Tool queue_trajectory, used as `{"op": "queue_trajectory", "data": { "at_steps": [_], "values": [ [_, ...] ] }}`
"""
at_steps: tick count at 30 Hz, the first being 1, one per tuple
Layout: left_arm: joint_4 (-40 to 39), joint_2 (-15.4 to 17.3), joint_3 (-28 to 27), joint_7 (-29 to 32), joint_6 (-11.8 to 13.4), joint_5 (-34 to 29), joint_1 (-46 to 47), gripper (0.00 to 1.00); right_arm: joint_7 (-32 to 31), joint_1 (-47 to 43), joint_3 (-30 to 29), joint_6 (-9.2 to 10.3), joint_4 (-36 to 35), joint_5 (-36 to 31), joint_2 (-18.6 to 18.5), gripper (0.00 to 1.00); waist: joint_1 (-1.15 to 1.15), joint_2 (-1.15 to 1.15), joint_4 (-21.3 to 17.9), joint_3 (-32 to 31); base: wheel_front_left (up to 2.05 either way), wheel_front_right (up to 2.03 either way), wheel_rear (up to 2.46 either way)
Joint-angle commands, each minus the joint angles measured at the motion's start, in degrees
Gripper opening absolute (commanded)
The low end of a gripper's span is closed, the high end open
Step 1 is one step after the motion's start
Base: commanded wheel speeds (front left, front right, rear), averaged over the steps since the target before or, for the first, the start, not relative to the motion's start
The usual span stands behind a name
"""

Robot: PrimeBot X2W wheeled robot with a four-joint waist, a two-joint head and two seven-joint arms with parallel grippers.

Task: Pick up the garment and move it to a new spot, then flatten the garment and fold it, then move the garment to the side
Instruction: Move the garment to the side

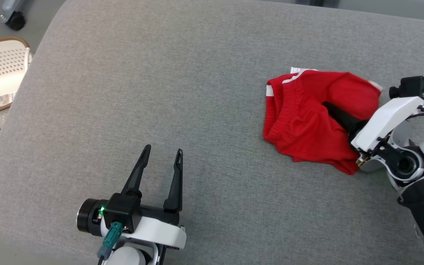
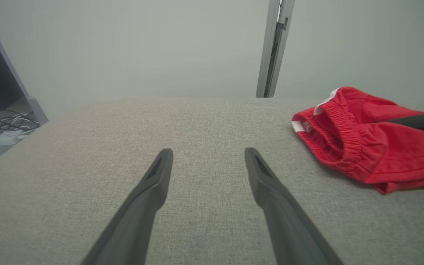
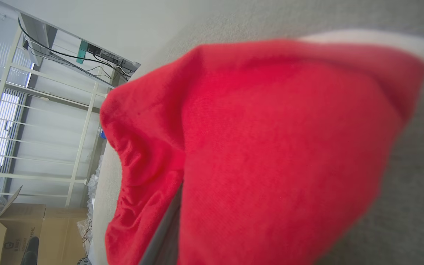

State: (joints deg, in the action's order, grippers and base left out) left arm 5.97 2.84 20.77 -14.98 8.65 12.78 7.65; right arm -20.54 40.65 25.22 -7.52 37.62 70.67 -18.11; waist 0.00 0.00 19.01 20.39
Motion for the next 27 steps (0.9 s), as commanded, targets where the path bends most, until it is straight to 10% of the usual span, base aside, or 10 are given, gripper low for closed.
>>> {"op": "queue_trajectory", "data": {
  "at_steps": [1, 27],
  "values": [
    [0.0, 0.2, -0.2, -0.2, 0.1, -0.4, 1.6, 1.0, 0.8, -2.4, 1.5, 0.04, 0.9, -0.3, 0.2, 0.0, 0.0, 0.0, -0.9, -0.2, 0.0, 0.0, 0.0],
    [2.1, 0.2, -3.1, -0.2, -2.1, -1.8, 4.9, 1.0, 7.5, 2.4, 12.8, 0.01, -6.5, -2.1, -15.4, 0.0, 0.0, 0.0, -22.4, -2.6, 0.0, 0.0, 0.0]
  ]
}}
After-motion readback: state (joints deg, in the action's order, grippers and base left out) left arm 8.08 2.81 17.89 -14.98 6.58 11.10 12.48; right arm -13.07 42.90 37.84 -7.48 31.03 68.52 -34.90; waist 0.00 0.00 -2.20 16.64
